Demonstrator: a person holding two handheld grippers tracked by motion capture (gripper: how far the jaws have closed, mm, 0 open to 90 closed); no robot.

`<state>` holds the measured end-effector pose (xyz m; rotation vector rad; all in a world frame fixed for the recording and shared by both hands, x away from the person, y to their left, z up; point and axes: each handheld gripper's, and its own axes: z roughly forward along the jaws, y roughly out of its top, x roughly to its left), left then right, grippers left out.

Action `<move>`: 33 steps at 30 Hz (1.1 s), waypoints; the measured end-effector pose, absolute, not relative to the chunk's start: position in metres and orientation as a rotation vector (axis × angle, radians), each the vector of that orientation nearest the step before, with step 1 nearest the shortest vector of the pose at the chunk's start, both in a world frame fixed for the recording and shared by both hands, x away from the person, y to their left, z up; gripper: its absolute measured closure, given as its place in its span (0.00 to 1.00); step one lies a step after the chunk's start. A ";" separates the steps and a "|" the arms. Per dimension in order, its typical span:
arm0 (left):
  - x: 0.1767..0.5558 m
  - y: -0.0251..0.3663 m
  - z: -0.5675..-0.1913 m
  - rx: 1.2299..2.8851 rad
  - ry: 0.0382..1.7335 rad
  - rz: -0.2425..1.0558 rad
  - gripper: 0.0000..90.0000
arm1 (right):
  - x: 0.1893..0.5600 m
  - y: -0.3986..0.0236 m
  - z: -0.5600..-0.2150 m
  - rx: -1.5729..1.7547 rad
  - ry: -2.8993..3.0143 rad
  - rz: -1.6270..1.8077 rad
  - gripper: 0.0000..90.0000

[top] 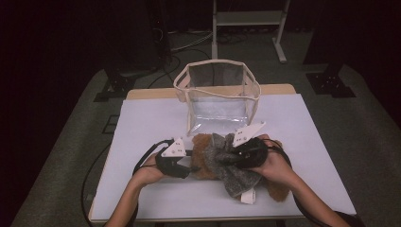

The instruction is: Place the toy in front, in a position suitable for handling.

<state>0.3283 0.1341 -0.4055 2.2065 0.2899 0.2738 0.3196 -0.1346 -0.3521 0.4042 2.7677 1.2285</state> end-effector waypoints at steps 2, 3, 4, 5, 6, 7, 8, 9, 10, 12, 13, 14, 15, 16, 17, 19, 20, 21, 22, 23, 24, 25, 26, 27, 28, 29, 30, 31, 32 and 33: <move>0.328 0.132 -0.405 2.202 0.291 0.274 0.48 | 0.320 -0.125 -0.352 0.373 2.778 1.230 0.84; 0.328 0.131 -0.405 2.201 0.290 0.273 0.48 | 0.320 -0.120 -0.353 0.363 2.781 1.236 0.84; 0.328 0.131 -0.405 2.201 0.289 0.273 0.48 | 0.320 -0.114 -0.353 0.350 2.790 1.246 0.84; 0.328 0.131 -0.405 2.199 0.289 0.271 0.48 | 0.321 -0.109 -0.353 0.332 2.796 1.255 0.84; 0.327 0.132 -0.405 2.199 0.291 0.269 0.48 | 0.320 -0.103 -0.354 0.321 2.801 1.258 0.84; 0.327 0.133 -0.406 2.195 0.294 0.258 0.48 | 0.321 -0.098 -0.354 0.311 2.806 1.254 0.84; 0.327 0.134 -0.407 2.195 0.291 0.261 0.48 | 0.322 -0.094 -0.353 0.302 2.809 1.253 0.84; 0.326 0.134 -0.407 2.195 0.292 0.263 0.48 | 0.325 -0.093 -0.352 0.293 2.805 1.256 0.84; 0.326 0.134 -0.407 2.198 0.290 0.264 0.47 | 0.328 -0.093 -0.350 0.305 2.802 1.268 0.84; 0.325 0.133 -0.407 2.204 0.283 0.273 0.47 | 0.336 -0.095 -0.345 0.338 2.793 1.291 0.84; 0.324 0.131 -0.407 2.210 0.275 0.278 0.47 | 0.339 -0.096 -0.343 0.350 2.786 1.294 0.84; 0.323 0.131 -0.407 2.217 0.263 0.283 0.47 | 0.345 -0.098 -0.338 0.365 2.772 1.286 0.84; 0.321 0.130 -0.406 2.224 0.262 0.286 0.47 | 0.350 -0.100 -0.335 0.378 2.760 1.279 0.84; 0.320 0.130 -0.407 2.223 0.259 0.288 0.46 | 0.355 -0.102 -0.332 0.405 2.751 1.269 0.84; 0.320 0.131 -0.406 2.227 0.254 0.287 0.46 | 0.361 -0.106 -0.331 0.432 2.745 1.259 0.84; 0.321 0.133 -0.406 2.230 0.252 0.283 0.46 | 0.371 -0.113 -0.330 0.479 2.743 1.240 0.84; 0.322 0.134 -0.406 2.227 0.258 0.282 0.45 | 0.376 -0.118 -0.333 0.527 2.752 1.225 0.84; 0.322 0.135 -0.405 2.226 0.261 0.278 0.44 | 0.377 -0.121 -0.335 0.528 2.759 1.214 0.84; 0.323 0.136 -0.403 2.217 0.265 0.268 0.43 | 0.377 -0.123 -0.337 0.539 2.769 1.209 0.84; 0.323 0.137 -0.401 2.196 0.267 0.265 0.41 | 0.375 -0.126 -0.340 0.541 2.781 1.215 0.84; 0.323 0.136 -0.399 2.184 0.267 0.267 0.40 | 0.371 -0.127 -0.343 0.538 2.793 1.224 0.84; 0.323 0.136 -0.397 2.178 0.266 0.270 0.37 | 0.368 -0.128 -0.345 0.534 2.800 1.232 0.84; 0.323 0.135 -0.395 2.169 0.271 0.268 0.34 | 0.365 -0.129 -0.346 0.521 2.803 1.237 0.84; 0.323 0.133 -0.392 2.162 0.265 0.267 0.32 | 0.360 -0.128 -0.346 0.523 2.815 1.237 0.84; 0.322 0.132 -0.392 2.161 0.253 0.260 0.32 | 0.354 -0.128 -0.347 0.505 2.827 1.231 0.84; 0.319 0.129 -0.391 2.168 0.237 0.249 0.32 | 0.350 -0.127 -0.348 0.495 2.833 1.229 0.84; 0.317 0.127 -0.392 2.178 0.218 0.239 0.35 | 0.345 -0.127 -0.349 0.468 2.848 1.220 0.84; 0.314 0.124 -0.394 2.190 0.200 0.233 0.37 | 0.341 -0.127 -0.349 0.465 2.854 1.220 0.84; 0.311 0.123 -0.395 2.207 0.181 0.243 0.38 | 0.338 -0.127 -0.349 0.457 2.860 1.217 0.84; 0.309 0.121 -0.395 2.214 0.179 0.255 0.38 | 0.336 -0.128 -0.348 0.448 2.860 1.214 0.84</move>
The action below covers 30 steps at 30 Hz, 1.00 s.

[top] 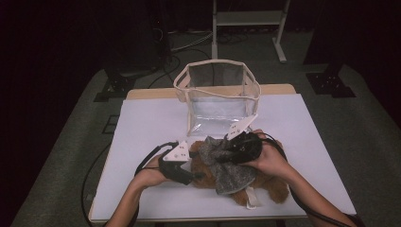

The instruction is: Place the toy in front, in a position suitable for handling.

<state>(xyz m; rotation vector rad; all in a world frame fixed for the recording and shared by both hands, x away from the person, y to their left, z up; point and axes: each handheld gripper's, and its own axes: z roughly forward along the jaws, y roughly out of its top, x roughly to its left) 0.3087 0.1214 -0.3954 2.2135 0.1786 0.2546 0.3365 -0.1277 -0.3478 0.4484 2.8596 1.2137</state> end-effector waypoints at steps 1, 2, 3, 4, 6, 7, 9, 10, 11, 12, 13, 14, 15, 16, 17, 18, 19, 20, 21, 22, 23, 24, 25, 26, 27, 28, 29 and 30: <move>0.307 0.120 -0.396 2.215 0.176 0.259 0.38 | 0.336 -0.128 -0.346 0.449 2.855 1.213 0.84; 0.305 0.120 -0.396 2.219 0.172 0.264 0.38 | 0.338 -0.127 -0.344 0.454 2.852 1.216 0.84; 0.304 0.120 -0.396 2.225 0.165 0.270 0.39 | 0.340 -0.126 -0.343 0.447 2.851 1.214 0.84; 0.303 0.120 -0.397 2.231 0.159 0.269 0.39 | 0.344 -0.124 -0.342 0.447 2.847 1.220 0.84; 0.301 0.120 -0.398 2.231 0.151 0.265 0.39 | 0.351 -0.116 -0.341 0.451 2.851 1.217 0.84; 0.300 0.120 -0.398 2.236 0.142 0.260 0.39 | 0.353 -0.113 -0.341 0.452 2.855 1.218 0.84; 0.297 0.121 -0.400 2.241 0.131 0.249 0.39 | 0.360 -0.103 -0.343 0.443 2.872 1.209 0.84; 0.297 0.122 -0.400 2.247 0.127 0.248 0.39 | 0.362 -0.100 -0.344 0.444 2.874 1.203 0.84; 0.297 0.123 -0.401 2.249 0.125 0.248 0.39 | 0.363 -0.097 -0.345 0.450 2.879 1.195 0.84; 0.297 0.124 -0.401 2.247 0.127 0.246 0.39 | 0.364 -0.096 -0.346 0.445 2.884 1.191 0.84; 0.297 0.125 -0.402 2.246 0.132 0.243 0.40 | 0.365 -0.096 -0.347 0.441 2.884 1.193 0.84; 0.298 0.125 -0.402 2.246 0.132 0.241 0.40 | 0.364 -0.097 -0.347 0.450 2.884 1.191 0.84; 0.298 0.125 -0.402 2.249 0.133 0.242 0.40 | 0.364 -0.100 -0.347 0.448 2.883 1.187 0.84; 0.298 0.125 -0.402 2.253 0.130 0.246 0.40 | 0.363 -0.102 -0.346 0.460 2.884 1.181 0.84; 0.298 0.125 -0.402 2.262 0.124 0.251 0.40 | 0.363 -0.106 -0.346 0.467 2.882 1.171 0.84; 0.299 0.125 -0.401 2.262 0.123 0.253 0.40 | 0.362 -0.109 -0.346 0.471 2.877 1.157 0.84; 0.299 0.125 -0.402 2.260 0.126 0.254 0.40 | 0.362 -0.114 -0.346 0.467 2.874 1.147 0.84; 0.299 0.125 -0.402 2.259 0.129 0.254 0.40 | 0.361 -0.118 -0.346 0.494 2.876 1.132 0.84; 0.300 0.125 -0.401 2.259 0.128 0.256 0.40 | 0.361 -0.123 -0.346 0.507 2.875 1.121 0.84; 0.300 0.126 -0.401 2.259 0.130 0.258 0.40 | 0.361 -0.129 -0.347 0.513 2.872 1.114 0.84; 0.301 0.126 -0.400 2.258 0.132 0.259 0.39 | 0.361 -0.133 -0.348 0.526 2.872 1.112 0.84; 0.302 0.126 -0.399 2.255 0.133 0.264 0.39 | 0.361 -0.138 -0.349 0.531 2.871 1.118 0.84; 0.302 0.126 -0.397 2.245 0.141 0.270 0.38 | 0.361 -0.141 -0.349 0.553 2.868 1.131 0.84; 0.303 0.126 -0.396 2.242 0.144 0.274 0.38 | 0.361 -0.144 -0.350 0.557 2.866 1.137 0.84; 0.304 0.125 -0.394 2.236 0.146 0.280 0.37 | 0.360 -0.145 -0.350 0.565 2.862 1.146 0.84; 0.305 0.123 -0.393 2.244 0.144 0.286 0.37 | 0.361 -0.147 -0.350 0.570 2.857 1.152 0.84; 0.306 0.122 -0.393 2.253 0.140 0.288 0.38 | 0.361 -0.147 -0.350 0.570 2.851 1.161 0.84; 0.306 0.121 -0.393 2.257 0.140 0.292 0.39 | 0.361 -0.146 -0.349 0.561 2.848 1.161 0.84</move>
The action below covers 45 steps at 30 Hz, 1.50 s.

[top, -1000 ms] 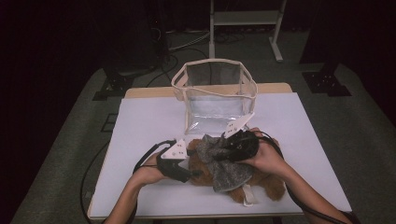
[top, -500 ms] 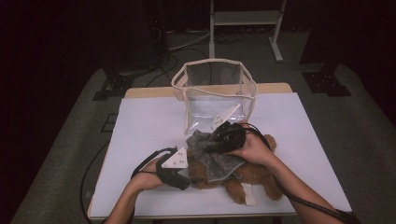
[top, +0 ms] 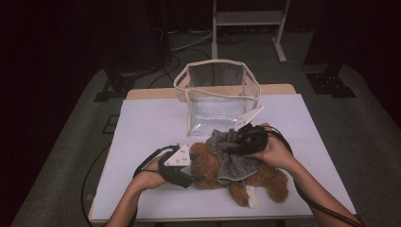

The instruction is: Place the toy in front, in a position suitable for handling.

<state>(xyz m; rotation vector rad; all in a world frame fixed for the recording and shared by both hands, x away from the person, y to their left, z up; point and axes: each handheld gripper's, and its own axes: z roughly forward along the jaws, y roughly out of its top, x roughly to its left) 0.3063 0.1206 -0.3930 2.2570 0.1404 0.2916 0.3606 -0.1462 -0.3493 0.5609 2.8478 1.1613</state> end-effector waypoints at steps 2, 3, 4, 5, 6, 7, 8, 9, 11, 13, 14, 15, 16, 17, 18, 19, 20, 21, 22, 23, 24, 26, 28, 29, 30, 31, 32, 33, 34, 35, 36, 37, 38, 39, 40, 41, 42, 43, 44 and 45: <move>0.309 0.119 -0.393 2.254 0.153 0.301 0.40 | 0.359 -0.144 -0.348 0.553 2.843 1.167 0.84; 0.311 0.120 -0.393 2.249 0.163 0.298 0.41 | 0.358 -0.143 -0.348 0.538 2.838 1.180 0.84; 0.313 0.120 -0.393 2.239 0.179 0.296 0.41 | 0.356 -0.142 -0.347 0.531 2.835 1.192 0.84; 0.315 0.120 -0.393 2.235 0.195 0.295 0.41 | 0.355 -0.141 -0.346 0.519 2.836 1.193 0.84; 0.317 0.121 -0.393 2.229 0.205 0.295 0.41 | 0.352 -0.140 -0.345 0.514 2.837 1.199 0.84; 0.319 0.121 -0.392 2.226 0.210 0.301 0.40 | 0.349 -0.140 -0.344 0.503 2.838 1.200 0.84; 0.321 0.121 -0.392 2.218 0.228 0.301 0.40 | 0.347 -0.139 -0.343 0.505 2.838 1.202 0.84; 0.323 0.122 -0.392 2.211 0.243 0.298 0.40 | 0.344 -0.139 -0.343 0.492 2.834 1.205 0.84; 0.327 0.122 -0.391 2.194 0.275 0.310 0.40 | 0.339 -0.139 -0.342 0.485 2.834 1.207 0.84; 0.331 0.124 -0.389 2.169 0.315 0.329 0.40 | 0.337 -0.139 -0.341 0.474 2.823 1.202 0.84; 0.332 0.125 -0.388 2.162 0.328 0.332 0.40 | 0.337 -0.140 -0.342 0.476 2.819 1.196 0.84; 0.333 0.126 -0.388 2.157 0.332 0.333 0.40 | 0.339 -0.141 -0.342 0.473 2.813 1.187 0.84; 0.333 0.126 -0.387 2.155 0.331 0.334 0.40 | 0.340 -0.141 -0.343 0.498 2.811 1.182 0.84; 0.332 0.127 -0.387 2.154 0.329 0.336 0.40 | 0.344 -0.143 -0.344 0.503 2.810 1.178 0.84; 0.332 0.127 -0.386 2.150 0.323 0.334 0.40 | 0.347 -0.145 -0.346 0.519 2.804 1.178 0.84; 0.331 0.127 -0.385 2.151 0.315 0.327 0.40 | 0.351 -0.146 -0.347 0.529 2.801 1.179 0.84; 0.330 0.127 -0.385 2.157 0.300 0.325 0.40 | 0.355 -0.148 -0.347 0.545 2.797 1.186 0.84; 0.329 0.127 -0.385 2.165 0.290 0.320 0.39 | 0.357 -0.149 -0.347 0.574 2.787 1.189 0.84; 0.328 0.127 -0.385 2.173 0.272 0.318 0.37 | 0.360 -0.151 -0.347 0.584 2.777 1.192 0.84; 0.327 0.125 -0.386 2.178 0.258 0.318 0.36 | 0.363 -0.152 -0.347 0.597 2.775 1.194 0.84; 0.326 0.124 -0.386 2.183 0.251 0.323 0.34 | 0.365 -0.153 -0.347 0.608 2.771 1.199 0.84; 0.326 0.120 -0.387 2.198 0.246 0.337 0.33 | 0.365 -0.152 -0.347 0.605 2.768 1.188 0.84; 0.328 0.117 -0.388 2.210 0.253 0.355 0.34 | 0.362 -0.150 -0.346 0.592 2.766 1.173 0.84; 0.329 0.117 -0.388 2.212 0.259 0.354 0.35 | 0.361 -0.149 -0.346 0.581 2.764 1.169 0.84; 0.329 0.117 -0.388 2.211 0.261 0.351 0.35 | 0.359 -0.150 -0.346 0.579 2.765 1.169 0.84; 0.330 0.117 -0.388 2.213 0.268 0.351 0.35 | 0.357 -0.151 -0.345 0.578 2.764 1.168 0.84; 0.330 0.118 -0.388 2.213 0.272 0.346 0.35 | 0.357 -0.153 -0.344 0.572 2.761 1.168 0.84; 0.330 0.118 -0.388 2.216 0.269 0.345 0.35 | 0.356 -0.156 -0.344 0.578 2.758 1.168 0.84; 0.330 0.119 -0.389 2.214 0.270 0.345 0.35 | 0.355 -0.159 -0.343 0.581 2.754 1.171 0.84; 0.329 0.120 -0.389 2.215 0.268 0.346 0.34 | 0.354 -0.164 -0.342 0.593 2.749 1.170 0.84; 0.329 0.121 -0.390 2.206 0.269 0.335 0.34 | 0.353 -0.169 -0.341 0.600 2.740 1.173 0.84; 0.329 0.122 -0.390 2.198 0.273 0.327 0.33 | 0.351 -0.177 -0.340 0.623 2.730 1.179 0.84; 0.329 0.123 -0.390 2.192 0.273 0.324 0.32 | 0.351 -0.182 -0.339 0.634 2.725 1.180 0.84; 0.329 0.123 -0.390 2.186 0.271 0.317 0.31 | 0.350 -0.190 -0.338 0.653 2.714 1.181 0.84; 0.329 0.123 -0.390 2.172 0.277 0.309 0.28 | 0.349 -0.197 -0.337 0.665 2.701 1.181 0.84; 0.329 0.123 -0.389 2.166 0.274 0.307 0.24 | 0.348 -0.205 -0.337 0.682 2.691 1.181 0.84; 0.330 0.122 -0.388 2.159 0.276 0.302 0.21 | 0.347 -0.213 -0.336 0.700 2.681 1.179 0.84; 0.331 0.121 -0.388 2.158 0.273 0.301 0.20 | 0.345 -0.221 -0.335 0.719 2.669 1.184 0.84; 0.331 0.120 -0.388 2.153 0.280 0.299 0.17 | 0.344 -0.229 -0.333 0.733 2.662 1.186 0.84; 0.333 0.118 -0.388 2.153 0.275 0.306 0.14 | 0.343 -0.236 -0.332 0.750 2.653 1.188 0.84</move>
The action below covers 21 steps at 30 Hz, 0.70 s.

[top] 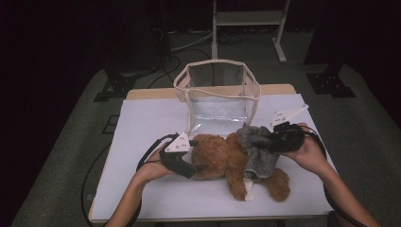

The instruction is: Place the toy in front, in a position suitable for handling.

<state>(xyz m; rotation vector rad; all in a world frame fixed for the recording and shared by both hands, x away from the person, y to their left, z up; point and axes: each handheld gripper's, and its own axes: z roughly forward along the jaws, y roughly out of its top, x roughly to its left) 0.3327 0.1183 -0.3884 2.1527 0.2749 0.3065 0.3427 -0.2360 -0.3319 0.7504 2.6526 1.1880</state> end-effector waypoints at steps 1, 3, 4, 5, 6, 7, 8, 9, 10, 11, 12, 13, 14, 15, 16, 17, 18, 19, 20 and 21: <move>0.334 0.116 -0.389 2.153 0.280 0.304 0.12 | 0.341 -0.243 -0.331 0.763 2.639 1.195 0.84; 0.336 0.113 -0.390 2.166 0.270 0.300 0.10 | 0.337 -0.258 -0.328 0.796 2.615 1.202 0.84; 0.336 0.110 -0.391 2.171 0.270 0.298 0.10 | 0.336 -0.262 -0.327 0.805 2.609 1.202 0.84; 0.336 0.107 -0.392 2.179 0.262 0.297 0.09 | 0.334 -0.268 -0.327 0.814 2.601 1.203 0.84; 0.336 0.105 -0.393 2.184 0.259 0.301 0.09 | 0.333 -0.273 -0.326 0.828 2.593 1.198 0.83; 0.337 0.103 -0.393 2.184 0.255 0.308 0.07 | 0.332 -0.278 -0.327 0.842 2.589 1.196 0.83; 0.337 0.101 -0.394 2.189 0.253 0.309 0.05 | 0.331 -0.283 -0.328 0.856 2.584 1.198 0.83; 0.338 0.099 -0.394 2.190 0.252 0.313 0.04 | 0.330 -0.287 -0.330 0.871 2.583 1.199 0.83; 0.339 0.097 -0.395 2.201 0.245 0.315 0.03 | 0.330 -0.289 -0.331 0.884 2.583 1.200 0.83; 0.340 0.096 -0.396 2.210 0.240 0.318 0.02 | 0.330 -0.293 -0.335 0.899 2.583 1.199 0.83; 0.341 0.095 -0.397 2.212 0.242 0.315 0.01 | 0.330 -0.294 -0.338 0.909 2.586 1.206 0.83; 0.342 0.094 -0.398 2.211 0.244 0.313 0.00 | 0.330 -0.295 -0.341 0.918 2.589 1.210 0.83; 0.343 0.093 -0.399 2.209 0.244 0.311 0.00 | 0.331 -0.295 -0.345 0.922 2.594 1.212 0.83; 0.343 0.092 -0.400 2.216 0.239 0.321 0.00 | 0.332 -0.294 -0.349 0.927 2.600 1.214 0.83; 0.343 0.091 -0.401 2.219 0.231 0.327 0.00 | 0.333 -0.292 -0.354 0.929 2.612 1.223 0.83; 0.343 0.090 -0.402 2.218 0.229 0.335 0.00 | 0.334 -0.290 -0.357 0.929 2.620 1.223 0.83; 0.343 0.089 -0.402 2.217 0.228 0.341 0.00 | 0.335 -0.288 -0.361 0.931 2.627 1.230 0.83; 0.343 0.088 -0.403 2.228 0.224 0.348 0.00 | 0.336 -0.285 -0.364 0.930 2.628 1.245 0.83; 0.343 0.088 -0.403 2.232 0.224 0.360 0.04 | 0.336 -0.283 -0.366 0.930 2.627 1.256 0.83; 0.342 0.089 -0.401 2.237 0.229 0.374 0.09 | 0.337 -0.282 -0.367 0.937 2.624 1.265 0.83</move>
